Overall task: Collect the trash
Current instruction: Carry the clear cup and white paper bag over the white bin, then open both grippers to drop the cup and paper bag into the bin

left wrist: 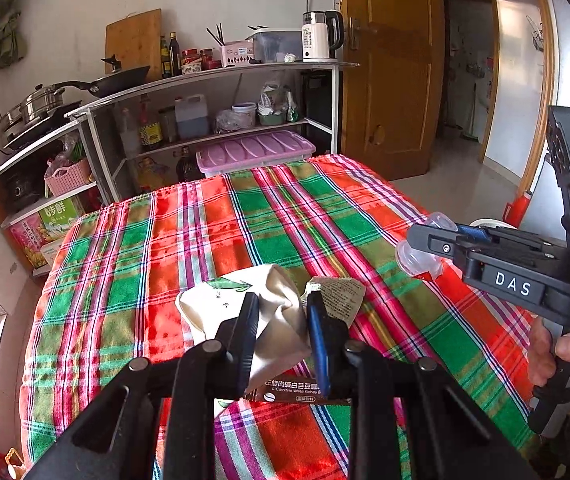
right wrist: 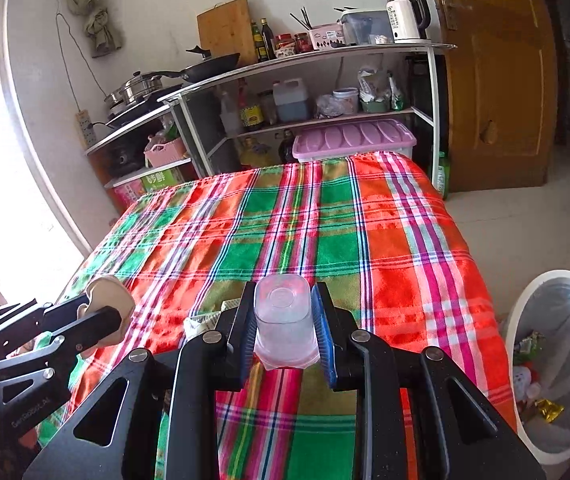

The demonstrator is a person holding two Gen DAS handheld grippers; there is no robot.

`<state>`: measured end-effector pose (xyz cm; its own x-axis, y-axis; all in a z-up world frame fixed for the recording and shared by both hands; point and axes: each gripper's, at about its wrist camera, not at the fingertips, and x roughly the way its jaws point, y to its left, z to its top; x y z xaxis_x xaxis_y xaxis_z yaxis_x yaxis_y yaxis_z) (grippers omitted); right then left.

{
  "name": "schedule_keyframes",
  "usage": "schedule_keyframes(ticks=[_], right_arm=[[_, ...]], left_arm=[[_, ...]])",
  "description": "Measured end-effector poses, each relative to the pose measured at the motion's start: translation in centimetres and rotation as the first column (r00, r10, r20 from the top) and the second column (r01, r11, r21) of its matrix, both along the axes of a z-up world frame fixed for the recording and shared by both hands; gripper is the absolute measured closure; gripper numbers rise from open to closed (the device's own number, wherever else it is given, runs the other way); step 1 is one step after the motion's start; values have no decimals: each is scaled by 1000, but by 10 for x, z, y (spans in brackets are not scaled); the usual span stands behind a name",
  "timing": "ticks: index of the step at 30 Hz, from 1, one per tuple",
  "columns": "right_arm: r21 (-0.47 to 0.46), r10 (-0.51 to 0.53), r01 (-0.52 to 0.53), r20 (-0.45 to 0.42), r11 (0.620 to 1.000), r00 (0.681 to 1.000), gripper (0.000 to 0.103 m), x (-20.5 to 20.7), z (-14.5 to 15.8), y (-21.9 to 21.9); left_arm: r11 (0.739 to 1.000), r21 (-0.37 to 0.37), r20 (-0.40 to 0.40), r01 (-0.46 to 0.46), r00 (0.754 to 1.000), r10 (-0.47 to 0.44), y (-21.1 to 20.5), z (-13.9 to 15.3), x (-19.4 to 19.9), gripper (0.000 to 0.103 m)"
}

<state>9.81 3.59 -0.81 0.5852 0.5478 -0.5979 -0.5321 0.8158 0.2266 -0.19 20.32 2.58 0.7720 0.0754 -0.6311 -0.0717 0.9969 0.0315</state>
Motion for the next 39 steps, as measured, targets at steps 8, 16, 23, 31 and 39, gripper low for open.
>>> schedule_keyframes(ticks=[8,16,23,31,39], right_arm=[[5,-49,48,30,999,998,75,-17,13,-32],[11,-126,125,51,992,991,75,-26,23,-79],[12,-217,216,65,976,974,75,-29,28,-131],[-1,-345,346,63,938,937,75,-31,28,-193],[-20,-444,445,38,895,895,75,-26,17,-246]], left_arm=[[999,-11,38,49,998,-49,-25,15,1,77],[989,-12,53,146,988,-145,-70,24,16,77],[973,-4,60,232,971,-232,-116,29,34,77],[939,-30,44,344,939,-342,-178,21,61,77],[892,-84,15,444,896,-445,-230,15,83,77]])
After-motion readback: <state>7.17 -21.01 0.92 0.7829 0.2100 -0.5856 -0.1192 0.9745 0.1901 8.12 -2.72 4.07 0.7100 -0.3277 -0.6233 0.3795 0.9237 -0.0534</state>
